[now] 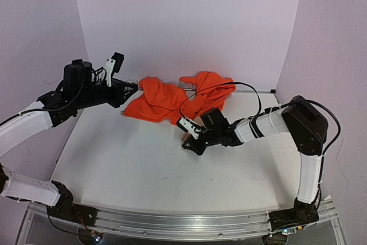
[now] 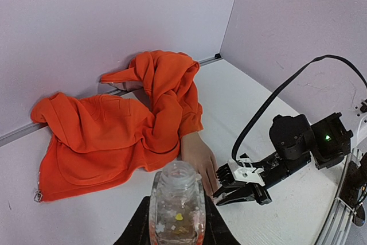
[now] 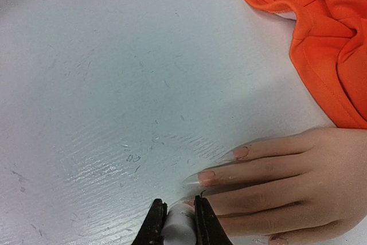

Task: Paint the nails

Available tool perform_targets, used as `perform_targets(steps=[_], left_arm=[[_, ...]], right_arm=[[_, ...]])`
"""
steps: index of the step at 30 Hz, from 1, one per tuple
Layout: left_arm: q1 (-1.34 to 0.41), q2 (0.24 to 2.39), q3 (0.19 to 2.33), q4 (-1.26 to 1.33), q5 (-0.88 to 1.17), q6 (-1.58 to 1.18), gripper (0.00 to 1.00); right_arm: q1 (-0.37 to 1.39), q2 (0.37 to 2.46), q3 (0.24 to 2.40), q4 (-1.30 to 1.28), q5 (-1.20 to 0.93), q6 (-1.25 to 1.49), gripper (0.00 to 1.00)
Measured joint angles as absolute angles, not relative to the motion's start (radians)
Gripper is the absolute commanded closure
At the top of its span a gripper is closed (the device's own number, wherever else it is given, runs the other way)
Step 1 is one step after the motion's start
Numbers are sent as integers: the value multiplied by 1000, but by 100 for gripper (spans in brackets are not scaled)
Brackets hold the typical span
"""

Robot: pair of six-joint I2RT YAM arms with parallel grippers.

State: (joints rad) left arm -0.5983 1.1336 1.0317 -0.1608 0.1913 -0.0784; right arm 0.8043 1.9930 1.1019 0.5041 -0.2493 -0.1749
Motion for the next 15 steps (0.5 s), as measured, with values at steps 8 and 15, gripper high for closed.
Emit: perform_targets(steps=[8, 15], left_arm=[[-598, 1134, 1032, -161, 192, -78, 100], [-598, 1134, 1032, -161, 197, -78, 100]], right_arm=[[810, 1993, 1102, 502, -252, -175, 100], [815, 1993, 1100, 501, -270, -170, 100]])
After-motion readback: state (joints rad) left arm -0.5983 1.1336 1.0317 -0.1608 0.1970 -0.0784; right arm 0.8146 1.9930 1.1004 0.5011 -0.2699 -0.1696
